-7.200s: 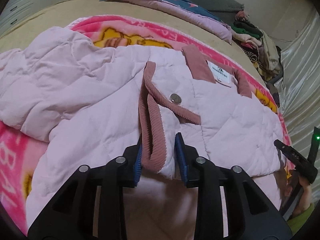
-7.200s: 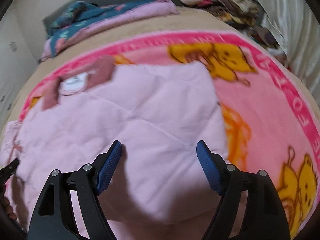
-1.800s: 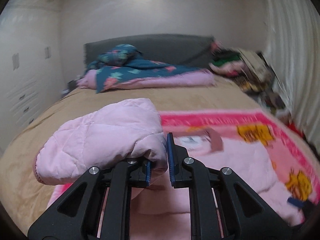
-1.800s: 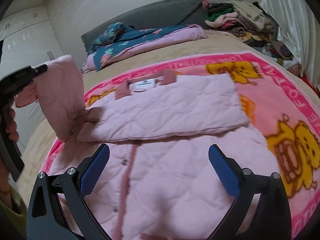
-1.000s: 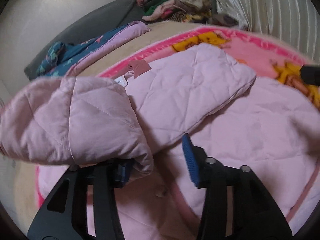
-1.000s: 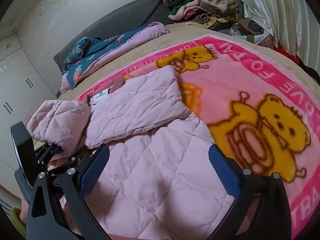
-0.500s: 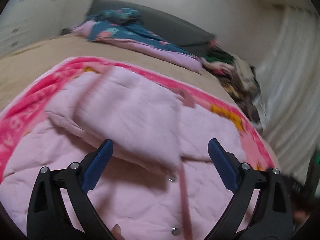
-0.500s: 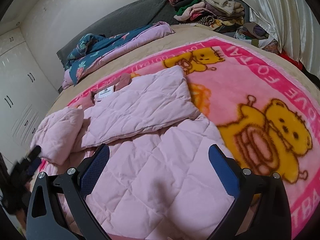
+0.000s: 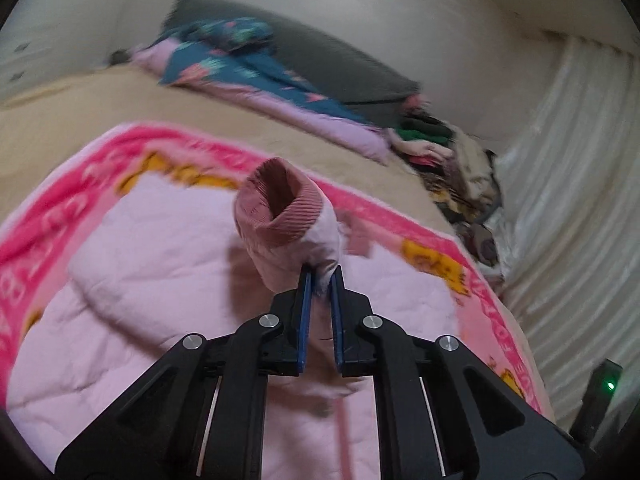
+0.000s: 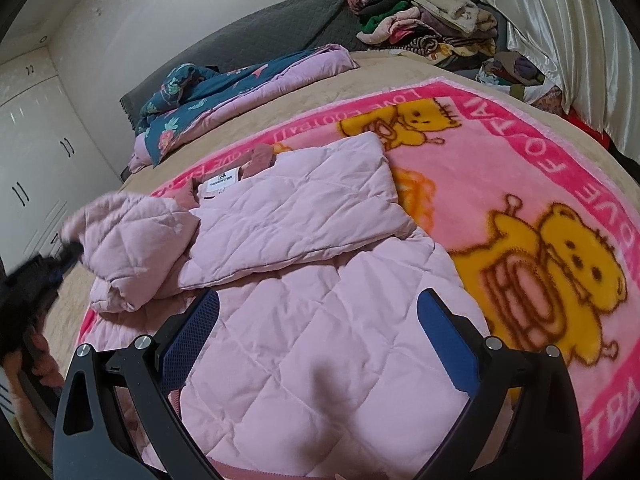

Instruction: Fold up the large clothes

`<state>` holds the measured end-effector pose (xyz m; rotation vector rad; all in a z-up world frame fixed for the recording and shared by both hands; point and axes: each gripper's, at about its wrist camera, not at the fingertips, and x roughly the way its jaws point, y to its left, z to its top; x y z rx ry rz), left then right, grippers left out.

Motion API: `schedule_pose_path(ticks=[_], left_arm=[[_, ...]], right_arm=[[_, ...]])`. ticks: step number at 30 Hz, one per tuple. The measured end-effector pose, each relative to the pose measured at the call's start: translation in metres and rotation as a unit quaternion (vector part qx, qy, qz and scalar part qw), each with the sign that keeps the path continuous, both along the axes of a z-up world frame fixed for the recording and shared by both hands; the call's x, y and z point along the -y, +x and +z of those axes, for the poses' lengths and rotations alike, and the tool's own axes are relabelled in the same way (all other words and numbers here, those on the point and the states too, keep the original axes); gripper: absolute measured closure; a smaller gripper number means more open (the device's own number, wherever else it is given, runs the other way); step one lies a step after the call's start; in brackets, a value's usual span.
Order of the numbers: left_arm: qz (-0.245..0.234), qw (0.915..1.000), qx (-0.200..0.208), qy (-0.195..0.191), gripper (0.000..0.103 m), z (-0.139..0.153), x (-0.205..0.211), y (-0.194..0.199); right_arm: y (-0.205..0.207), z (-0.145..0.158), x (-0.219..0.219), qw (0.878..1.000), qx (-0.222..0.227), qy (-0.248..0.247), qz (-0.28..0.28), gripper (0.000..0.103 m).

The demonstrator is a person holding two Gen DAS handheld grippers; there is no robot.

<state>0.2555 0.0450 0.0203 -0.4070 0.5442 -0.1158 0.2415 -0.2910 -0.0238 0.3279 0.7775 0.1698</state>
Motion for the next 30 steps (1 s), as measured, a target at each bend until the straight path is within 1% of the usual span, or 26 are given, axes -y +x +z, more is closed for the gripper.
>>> schedule_pose_path(ticks=[2,7,8,10,12,14,16,17,18,20,23,24,25,26,27,29,30], left_arm=[[-0.040,0.9992,0.001,0.007,0.100,0.008,0.024,0.005],[-0.102,0.9942,-0.011,0.034,0.098,0.009,0.072,0.016],[-0.116,0.9922,-0.015,0.043,0.097,0.006,0.084,0.017],[-0.131,0.9895,-0.020,0.059,0.095,-0.001,0.096,0.018],[-0.144,0.9863,-0.028,0.076,0.094,-0.009,0.108,0.019],[-0.163,0.9823,-0.039,0.083,0.090,-0.018,0.118,0.018],[-0.178,0.9795,-0.043,0.084,0.071,-0.024,0.120,0.018],[-0.185,0.9780,-0.045,0.086,0.057,-0.026,0.122,0.018],[-0.191,0.9761,-0.048,0.092,0.052,-0.027,0.126,0.017],[-0.196,0.9746,-0.049,0.096,0.052,-0.029,0.127,0.016],[-0.204,0.9739,-0.055,0.084,0.040,-0.028,0.120,0.015],[-0.198,0.9751,-0.055,0.084,0.036,-0.027,0.115,0.016],[-0.189,0.9765,-0.055,0.088,0.032,-0.025,0.110,0.017],[-0.168,0.9791,-0.059,0.098,0.030,-0.023,0.100,0.020],[-0.153,0.9807,-0.065,0.103,0.024,-0.023,0.094,0.022],[-0.120,0.9842,-0.079,0.103,0.019,-0.022,0.075,0.030],[-0.099,0.9863,-0.084,0.102,0.014,-0.020,0.061,0.036]], right_arm=[[-0.001,0.000,0.002,1.000,0.000,-0.001,-0.001,0.004],[-0.003,-0.002,0.014,1.000,0.000,0.001,-0.015,0.004],[-0.004,-0.003,0.019,1.000,-0.001,0.003,-0.021,0.004],[-0.004,-0.004,0.025,1.000,-0.002,0.005,-0.029,0.004],[-0.005,-0.007,0.032,0.999,-0.005,0.009,-0.039,0.004],[-0.005,-0.009,0.039,0.999,-0.007,0.013,-0.046,0.004],[-0.006,-0.011,0.043,0.999,-0.009,0.014,-0.051,0.004],[-0.006,-0.011,0.046,0.998,-0.010,0.015,-0.054,0.004],[-0.006,-0.011,0.047,0.998,-0.010,0.015,-0.056,0.004],[-0.006,-0.012,0.050,0.998,-0.011,0.015,-0.059,0.004],[-0.006,-0.013,0.053,0.998,-0.012,0.015,-0.064,0.004],[-0.006,-0.013,0.053,0.998,-0.014,0.015,-0.065,0.004],[-0.005,-0.012,0.052,0.998,-0.014,0.015,-0.063,0.004],[-0.005,-0.011,0.050,0.998,-0.012,0.015,-0.060,0.004],[-0.005,-0.009,0.048,0.998,-0.010,0.012,-0.058,0.004],[-0.002,-0.007,0.040,0.999,-0.008,0.008,-0.047,0.004],[0.000,-0.006,0.035,0.999,-0.009,0.009,-0.039,0.004]])
